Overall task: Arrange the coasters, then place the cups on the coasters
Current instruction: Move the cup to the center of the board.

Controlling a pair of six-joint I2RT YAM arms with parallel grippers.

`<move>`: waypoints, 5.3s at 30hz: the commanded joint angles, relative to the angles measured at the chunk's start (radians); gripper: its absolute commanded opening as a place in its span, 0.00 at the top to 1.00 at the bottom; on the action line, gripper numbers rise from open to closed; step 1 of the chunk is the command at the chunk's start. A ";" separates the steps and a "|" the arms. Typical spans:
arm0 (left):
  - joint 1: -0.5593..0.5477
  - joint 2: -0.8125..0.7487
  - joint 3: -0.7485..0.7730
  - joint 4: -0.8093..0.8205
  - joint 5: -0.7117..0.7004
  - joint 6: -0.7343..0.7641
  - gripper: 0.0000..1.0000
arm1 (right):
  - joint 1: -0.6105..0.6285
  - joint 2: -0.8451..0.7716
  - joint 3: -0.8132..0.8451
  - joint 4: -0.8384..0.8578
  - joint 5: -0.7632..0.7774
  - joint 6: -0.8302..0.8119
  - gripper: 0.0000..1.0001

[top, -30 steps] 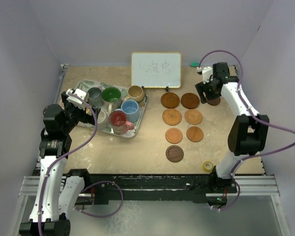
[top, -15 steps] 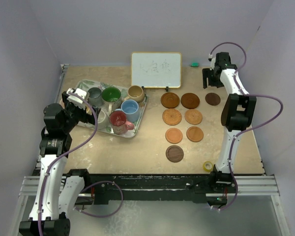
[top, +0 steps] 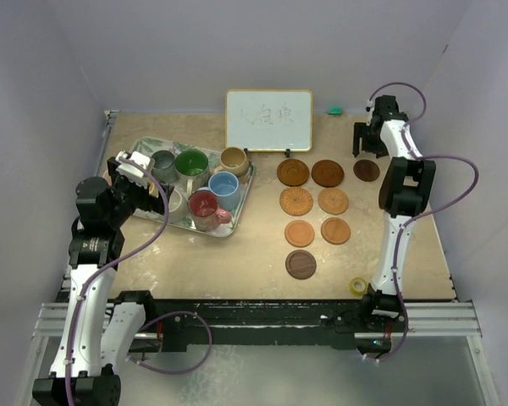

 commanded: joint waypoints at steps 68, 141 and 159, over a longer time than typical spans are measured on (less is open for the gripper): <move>0.007 -0.037 0.017 0.026 0.075 -0.018 0.01 | -0.120 -0.589 -0.760 -0.180 -0.126 -0.312 0.40; 0.007 -0.062 0.002 0.020 0.073 -0.016 0.01 | 0.073 -0.768 -1.277 -0.138 -0.157 -0.839 0.64; 0.007 -0.067 -0.004 0.020 0.072 -0.009 0.01 | 0.275 -0.789 -1.284 -0.090 -0.209 -0.660 0.67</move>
